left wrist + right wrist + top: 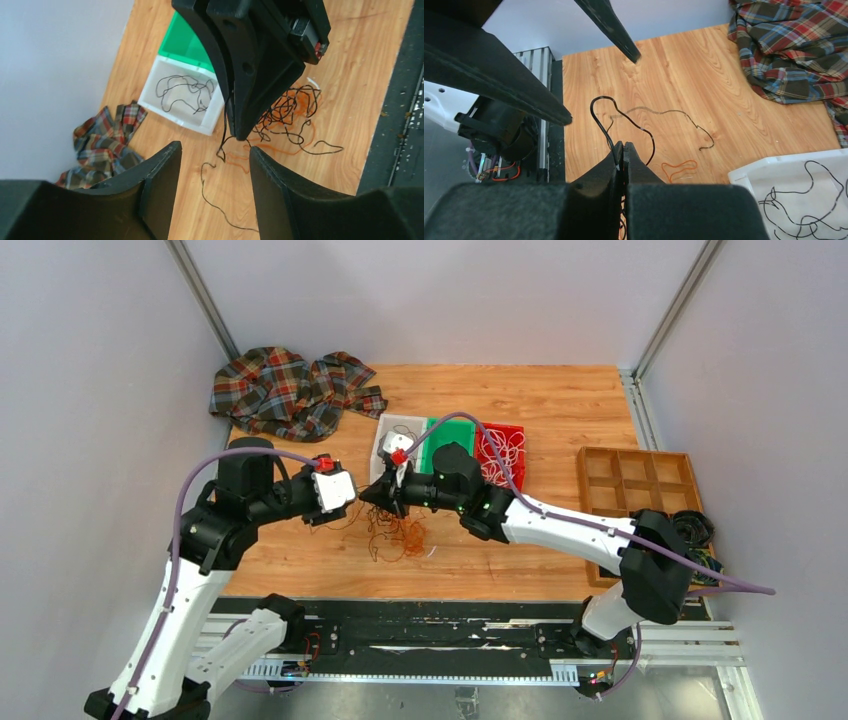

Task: Untangle the cables
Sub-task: Untie the cable.

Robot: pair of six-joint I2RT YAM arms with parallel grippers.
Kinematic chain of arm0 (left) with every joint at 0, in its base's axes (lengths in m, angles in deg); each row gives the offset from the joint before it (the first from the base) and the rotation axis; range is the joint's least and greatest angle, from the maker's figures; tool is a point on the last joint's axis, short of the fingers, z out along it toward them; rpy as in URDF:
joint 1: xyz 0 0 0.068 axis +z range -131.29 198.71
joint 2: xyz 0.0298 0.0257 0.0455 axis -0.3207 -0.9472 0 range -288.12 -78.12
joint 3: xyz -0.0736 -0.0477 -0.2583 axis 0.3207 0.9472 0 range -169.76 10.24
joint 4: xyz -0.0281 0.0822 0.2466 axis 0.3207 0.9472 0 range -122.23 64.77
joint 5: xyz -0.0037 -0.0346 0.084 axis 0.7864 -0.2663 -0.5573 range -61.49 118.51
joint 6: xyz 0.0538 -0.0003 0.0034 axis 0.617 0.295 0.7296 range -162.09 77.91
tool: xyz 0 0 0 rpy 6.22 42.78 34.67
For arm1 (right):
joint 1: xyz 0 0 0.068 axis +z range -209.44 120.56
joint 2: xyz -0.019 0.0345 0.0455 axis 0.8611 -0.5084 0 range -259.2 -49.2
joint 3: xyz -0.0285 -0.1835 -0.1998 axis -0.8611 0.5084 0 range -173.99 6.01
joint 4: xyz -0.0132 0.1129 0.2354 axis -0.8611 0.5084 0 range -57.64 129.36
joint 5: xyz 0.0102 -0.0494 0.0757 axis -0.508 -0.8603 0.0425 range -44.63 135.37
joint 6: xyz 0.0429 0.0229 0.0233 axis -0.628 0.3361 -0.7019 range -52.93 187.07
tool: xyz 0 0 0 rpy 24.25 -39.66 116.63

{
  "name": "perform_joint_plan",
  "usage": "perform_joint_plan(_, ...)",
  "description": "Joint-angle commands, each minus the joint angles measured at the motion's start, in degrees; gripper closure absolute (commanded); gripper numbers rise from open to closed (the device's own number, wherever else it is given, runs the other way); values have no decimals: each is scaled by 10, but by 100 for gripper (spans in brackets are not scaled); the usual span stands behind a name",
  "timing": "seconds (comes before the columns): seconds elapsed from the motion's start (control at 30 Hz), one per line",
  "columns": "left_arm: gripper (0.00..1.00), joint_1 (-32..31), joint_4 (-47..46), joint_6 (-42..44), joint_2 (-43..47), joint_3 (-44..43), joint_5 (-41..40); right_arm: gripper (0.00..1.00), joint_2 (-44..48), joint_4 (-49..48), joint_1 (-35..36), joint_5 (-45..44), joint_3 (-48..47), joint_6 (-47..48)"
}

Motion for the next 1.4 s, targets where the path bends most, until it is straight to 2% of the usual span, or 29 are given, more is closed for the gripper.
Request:
perform_joint_plan(0.0, 44, 0, -5, -20, -10, -14, 62, 99, -7, -14, 14, 27, -9, 13)
perform_joint_plan(0.2, 46, 1, 6, -19, -15, 1, 87, 99, -16, -14, 26, 35, -19, 15)
perform_joint_plan(0.5, 94, 1, 48, 16, -28, -11, 68, 99, -17, -26, 28, 41, -16, 4)
perform_joint_plan(0.57, 92, 1, 50, 15, -24, -8, 63, 99, -19, -27, 28, 47, -17, 1)
perform_joint_plan(0.63, 83, 0, 56, 19, -22, -8, 63, 99, -21, -28, 28, 51, -17, 0)
perform_joint_plan(0.77, 99, 0, 57, 37, -22, -15, 50, 100, -21, -26, 28, 53, -15, 1)
perform_joint_plan(0.9, 99, 0, 57, 28, -24, -40, 37, 99, -19, -30, 27, 36, -8, 4)
perform_joint_plan(1.07, 99, 0, 58, -16, -20, -88, 22, 85, -32, -65, 27, 7, 2, -10)
perform_joint_plan(1.23, 100, 0, 71, -38, -11, -127, 42, 76, -57, -116, 24, -10, 14, -31)
perform_joint_plan(1.37, 99, 0, 77, -41, -13, -161, 47, 73, -79, -152, 21, -22, 34, -42)
